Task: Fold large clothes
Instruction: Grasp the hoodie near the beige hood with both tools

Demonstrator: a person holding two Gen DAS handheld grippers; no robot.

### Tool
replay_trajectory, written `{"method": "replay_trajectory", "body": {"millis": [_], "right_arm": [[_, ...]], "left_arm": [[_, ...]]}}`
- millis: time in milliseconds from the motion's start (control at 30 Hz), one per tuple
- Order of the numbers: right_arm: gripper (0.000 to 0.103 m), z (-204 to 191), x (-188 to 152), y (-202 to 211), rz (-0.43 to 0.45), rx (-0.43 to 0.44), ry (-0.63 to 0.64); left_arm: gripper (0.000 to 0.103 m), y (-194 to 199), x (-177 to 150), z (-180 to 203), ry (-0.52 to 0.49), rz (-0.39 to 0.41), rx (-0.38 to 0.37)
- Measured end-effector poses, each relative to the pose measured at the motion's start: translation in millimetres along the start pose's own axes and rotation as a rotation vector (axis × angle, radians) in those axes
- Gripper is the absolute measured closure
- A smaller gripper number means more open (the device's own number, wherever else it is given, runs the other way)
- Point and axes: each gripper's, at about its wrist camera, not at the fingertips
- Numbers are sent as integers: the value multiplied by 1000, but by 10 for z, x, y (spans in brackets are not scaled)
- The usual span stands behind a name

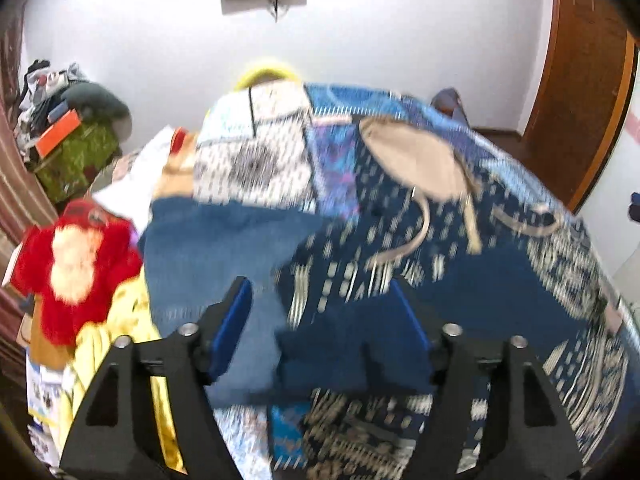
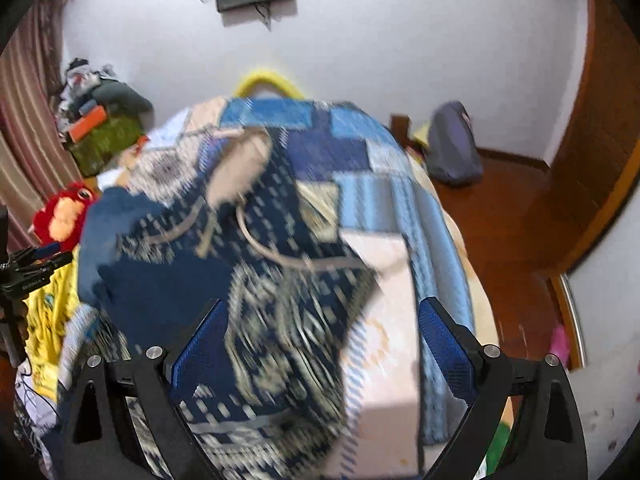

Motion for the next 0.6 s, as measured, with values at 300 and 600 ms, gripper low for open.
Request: {"method": "replay_trajectory", "body": {"millis": [300, 600], "right_arm": [[8, -445, 838, -564, 29, 50, 51], [8, -542, 1372, -1775, -89, 55, 5]], "left_arm": [[24, -471, 718, 217, -16, 24, -17], [23, -1574, 1092, 331, 38, -152, -138]]}}
Point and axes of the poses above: each gripper's, at about its wrist camera, not at the fingertips, and y roughly against the way its jaws point, z to its right, x to its top, and after that the axes turned 6 degrees about -z, right-handed
